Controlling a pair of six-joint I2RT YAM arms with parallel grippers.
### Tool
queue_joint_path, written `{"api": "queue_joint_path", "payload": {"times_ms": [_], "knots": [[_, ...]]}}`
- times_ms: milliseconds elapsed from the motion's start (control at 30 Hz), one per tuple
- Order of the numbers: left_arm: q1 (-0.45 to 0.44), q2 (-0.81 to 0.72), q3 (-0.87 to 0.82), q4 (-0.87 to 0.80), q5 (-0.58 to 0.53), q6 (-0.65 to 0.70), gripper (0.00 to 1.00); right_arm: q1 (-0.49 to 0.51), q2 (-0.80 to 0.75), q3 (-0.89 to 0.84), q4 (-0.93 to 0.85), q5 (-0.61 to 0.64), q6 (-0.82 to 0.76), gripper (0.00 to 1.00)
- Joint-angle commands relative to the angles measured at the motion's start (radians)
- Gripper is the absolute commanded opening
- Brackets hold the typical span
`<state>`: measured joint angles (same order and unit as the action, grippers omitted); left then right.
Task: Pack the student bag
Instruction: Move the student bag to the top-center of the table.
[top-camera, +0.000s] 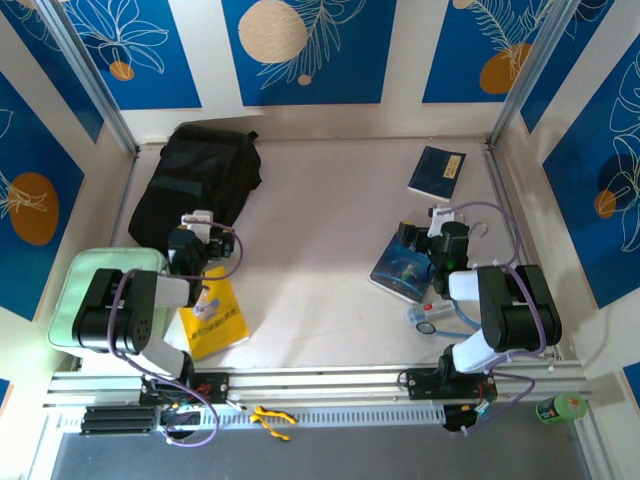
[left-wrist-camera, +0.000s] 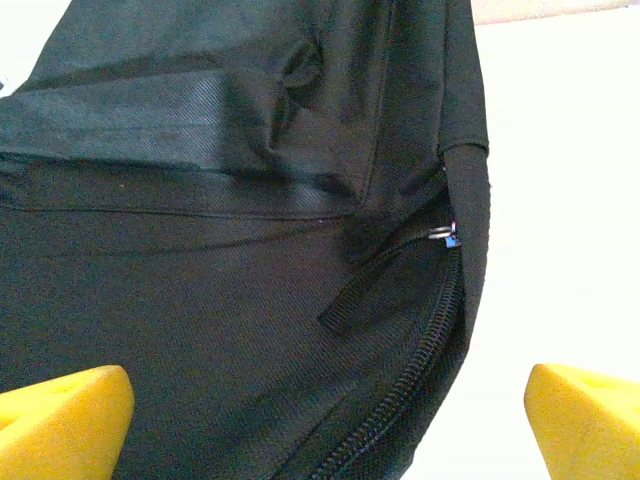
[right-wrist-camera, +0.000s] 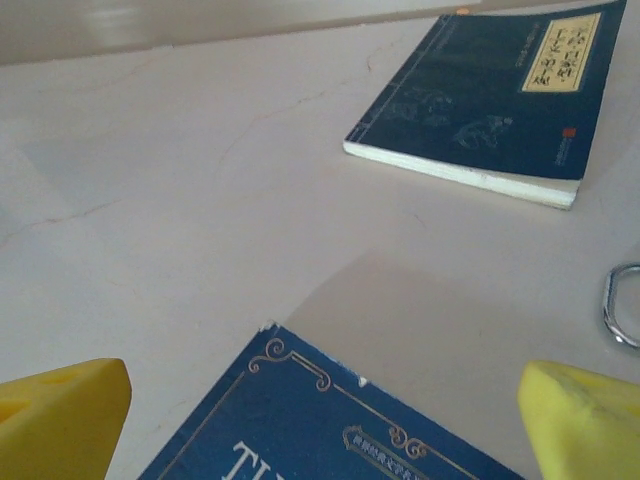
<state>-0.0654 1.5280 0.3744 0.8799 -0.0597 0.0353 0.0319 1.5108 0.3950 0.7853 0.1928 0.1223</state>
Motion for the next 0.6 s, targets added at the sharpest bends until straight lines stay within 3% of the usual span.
{"api": "queue_joint_path", "payload": {"times_ms": [0,167,333,567], "knots": [[0.001,-0.082,0.013,-0.058,-0.015,0.003,1.0,0.034,-0.09,0.067,-0.13,0.061,-0.042,0.99],[-0.001,-0.236,0.06,-0.246,-0.027,-0.023,1.0,0.088,-0.197,0.179,-0.405,0.133,0.011,0.99],[0.0,-0.364,0.178,-0.507,-0.066,-0.216,1.0,0.16,-0.217,0.333,-0.728,0.129,0.247,0.99],[0.001,-0.275,0.429,-0.769,0.108,-0.378,1.0,0.308,-0.116,0.565,-1.018,0.079,0.371,0.99]]}}
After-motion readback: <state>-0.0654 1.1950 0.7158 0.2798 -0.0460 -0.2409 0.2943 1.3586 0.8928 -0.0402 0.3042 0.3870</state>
